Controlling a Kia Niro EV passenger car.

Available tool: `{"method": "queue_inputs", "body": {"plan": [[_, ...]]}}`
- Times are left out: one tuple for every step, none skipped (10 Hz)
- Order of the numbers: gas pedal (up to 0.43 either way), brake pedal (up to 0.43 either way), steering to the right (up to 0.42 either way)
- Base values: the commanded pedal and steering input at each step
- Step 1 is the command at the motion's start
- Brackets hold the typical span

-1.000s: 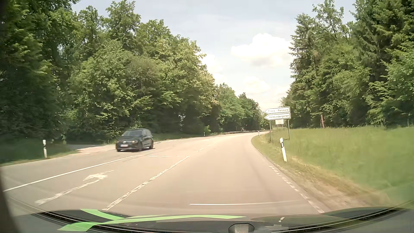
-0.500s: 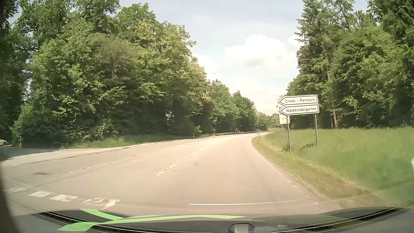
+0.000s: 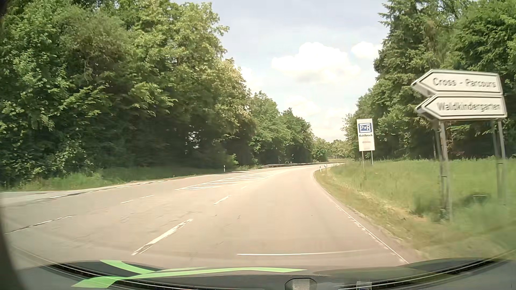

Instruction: Follow the waypoints while adhering to traffic rules and regulations

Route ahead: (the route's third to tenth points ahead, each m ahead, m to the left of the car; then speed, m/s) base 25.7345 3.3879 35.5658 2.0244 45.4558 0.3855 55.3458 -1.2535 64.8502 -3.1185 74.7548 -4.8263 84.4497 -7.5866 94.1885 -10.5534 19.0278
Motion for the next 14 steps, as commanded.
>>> {"method": "queue_inputs", "body": {"plan": [[0.177,0.0,0.011],[0.177,0.0,0.011],[0.177,0.0,0.011],[0.177,0.0,0.011],[0.177,0.0,0.011],[0.169,0.0,0.011],[0.169,0.0,0.011],[0.169,0.0,0.011],[0.157,0.0,0.011],[0.157,0.0,0.011],[0.157,0.0,0.011],[0.157,0.0,0.011],[0.157,0.0,0.011],[0.15,0.0,0.011]]}}
